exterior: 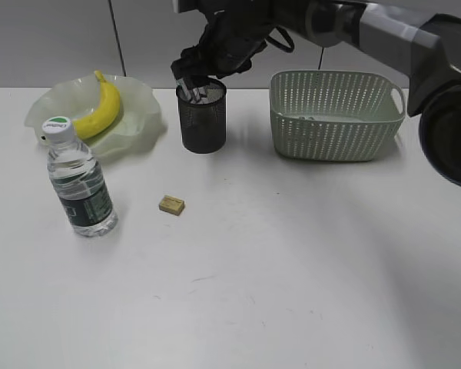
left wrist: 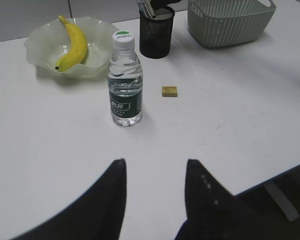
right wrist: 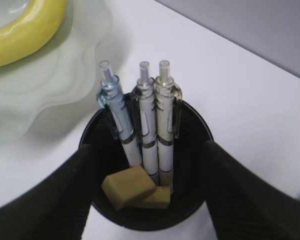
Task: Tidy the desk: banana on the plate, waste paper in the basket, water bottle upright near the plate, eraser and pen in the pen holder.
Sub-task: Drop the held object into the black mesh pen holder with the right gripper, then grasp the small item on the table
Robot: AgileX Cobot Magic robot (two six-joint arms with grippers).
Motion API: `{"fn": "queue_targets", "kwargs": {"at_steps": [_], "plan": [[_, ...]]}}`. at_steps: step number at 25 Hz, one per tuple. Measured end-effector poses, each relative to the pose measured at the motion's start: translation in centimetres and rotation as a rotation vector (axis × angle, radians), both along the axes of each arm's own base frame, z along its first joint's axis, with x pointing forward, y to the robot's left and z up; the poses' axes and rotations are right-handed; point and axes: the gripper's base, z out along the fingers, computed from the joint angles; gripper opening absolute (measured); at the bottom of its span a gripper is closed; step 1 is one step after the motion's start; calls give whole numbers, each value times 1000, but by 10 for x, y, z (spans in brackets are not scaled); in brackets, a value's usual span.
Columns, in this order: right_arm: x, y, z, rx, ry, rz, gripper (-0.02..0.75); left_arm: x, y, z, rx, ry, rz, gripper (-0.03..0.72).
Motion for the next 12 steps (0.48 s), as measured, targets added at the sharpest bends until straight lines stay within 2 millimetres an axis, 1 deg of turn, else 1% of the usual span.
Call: {"fn": "queue_targets", "kwargs": {"at_steps": [4, 8, 12], "plan": [[-8, -4, 16, -24, 39, 5, 529, 0, 0, 0, 0, 0, 0, 295], [-21, -12, 36, -74, 116, 14, 531, 0, 0, 0, 0, 0, 0, 295], [-34, -21, 46, -148, 216, 23, 531, 0, 0, 0, 0, 0, 0, 295]]}}
